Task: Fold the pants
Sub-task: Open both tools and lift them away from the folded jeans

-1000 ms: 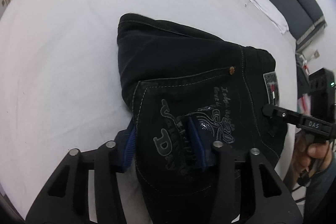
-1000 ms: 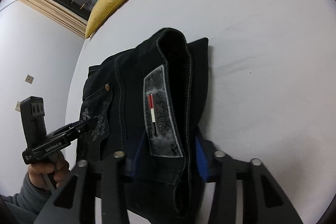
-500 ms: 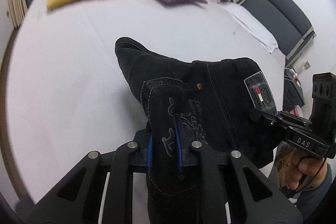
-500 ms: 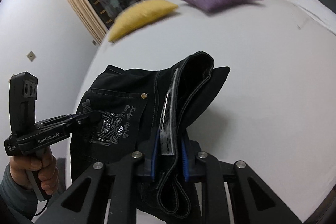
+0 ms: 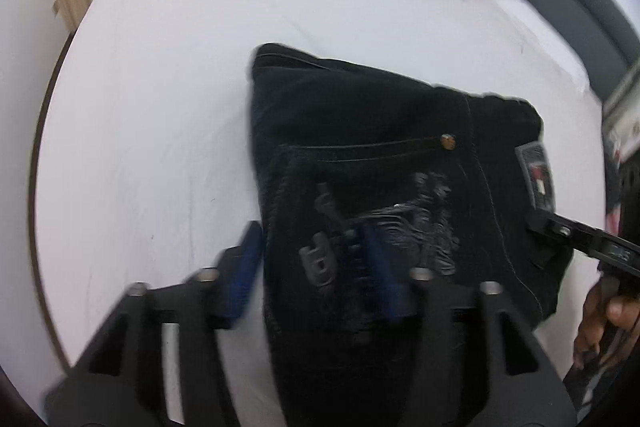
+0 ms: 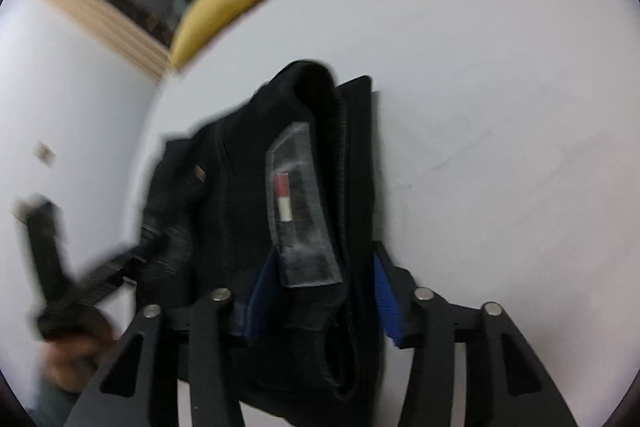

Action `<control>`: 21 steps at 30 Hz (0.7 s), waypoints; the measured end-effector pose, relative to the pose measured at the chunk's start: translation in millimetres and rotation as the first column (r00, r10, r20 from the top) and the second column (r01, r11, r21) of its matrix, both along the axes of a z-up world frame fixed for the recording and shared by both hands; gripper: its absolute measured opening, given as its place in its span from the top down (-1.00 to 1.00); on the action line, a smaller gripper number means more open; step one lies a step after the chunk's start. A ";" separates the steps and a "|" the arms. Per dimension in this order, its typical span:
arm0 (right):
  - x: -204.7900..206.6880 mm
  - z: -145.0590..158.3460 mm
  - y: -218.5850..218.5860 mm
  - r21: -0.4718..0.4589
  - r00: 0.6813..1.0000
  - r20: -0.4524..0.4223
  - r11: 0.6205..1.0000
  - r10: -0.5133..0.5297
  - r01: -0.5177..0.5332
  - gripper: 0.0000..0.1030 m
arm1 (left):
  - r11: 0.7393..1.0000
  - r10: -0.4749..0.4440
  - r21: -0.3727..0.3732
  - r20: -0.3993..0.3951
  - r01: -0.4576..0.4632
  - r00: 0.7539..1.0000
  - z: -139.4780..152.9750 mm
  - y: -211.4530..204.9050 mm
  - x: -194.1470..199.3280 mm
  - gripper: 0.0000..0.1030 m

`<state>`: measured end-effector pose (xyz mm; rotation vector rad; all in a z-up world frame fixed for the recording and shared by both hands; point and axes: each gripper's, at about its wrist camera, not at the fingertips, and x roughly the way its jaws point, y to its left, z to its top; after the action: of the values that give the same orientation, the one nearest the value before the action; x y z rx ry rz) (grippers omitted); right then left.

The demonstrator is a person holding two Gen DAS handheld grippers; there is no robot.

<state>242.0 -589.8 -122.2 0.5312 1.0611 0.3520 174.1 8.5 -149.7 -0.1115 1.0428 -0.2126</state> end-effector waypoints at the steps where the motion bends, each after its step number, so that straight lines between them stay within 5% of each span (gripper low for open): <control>1: -4.6 2.6 -5.5 -0.006 1.000 0.008 1.000 -0.026 0.026 -0.32 | 1.000 0.016 -0.016 0.004 -0.016 1.000 0.3 5.4 -1.2 -0.38; 2: -9.0 5.1 -9.9 -0.018 0.999 0.019 0.999 -0.045 0.045 -0.49 | 0.999 0.032 -0.017 0.010 -0.032 0.999 1.2 9.9 -2.4 -0.59; 7: -29.1 14.9 -42.0 -0.033 0.982 0.036 0.982 -0.183 0.184 -0.54 | 0.993 0.111 -0.048 0.075 -0.107 0.991 19.3 28.7 -18.3 -0.64; 11: -49.1 37.2 -49.5 -0.084 0.961 0.145 0.965 -0.235 0.248 -0.54 | 0.988 0.154 -0.031 0.292 -0.152 0.944 73.7 31.0 -67.9 -0.74; 14: -70.1 70.9 -45.3 -0.116 0.925 0.280 0.947 -0.257 0.298 -0.54 | 0.981 0.147 0.025 0.551 -0.192 0.821 132.0 22.9 -116.5 -0.88; 16: -85.0 98.2 -39.9 -0.149 0.886 0.382 0.929 -0.262 0.339 -0.59 | 0.962 0.137 0.068 0.714 -0.264 0.686 171.9 17.2 -153.0 -1.00; 17: -91.1 116.4 -37.8 -0.164 0.857 0.444 0.917 -0.261 0.365 -0.68 | 0.944 0.128 0.088 0.791 -0.319 0.598 193.1 12.0 -174.6 -1.00; 20: -122.6 171.3 -28.4 -0.181 0.713 0.657 0.866 -0.247 0.467 -1.00 | 0.915 0.092 0.108 0.882 -0.389 0.462 233.6 0.2 -215.6 -1.00; 21: -139.2 194.1 -21.8 -0.170 0.628 0.745 0.847 -0.224 0.504 -1.00 | 0.912 0.076 0.112 0.900 -0.396 0.429 247.9 -4.2 -229.2 -1.00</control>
<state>102.8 -611.6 71.9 0.2198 0.2203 -0.0398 -55.0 4.3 98.2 0.1423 -0.0442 0.1759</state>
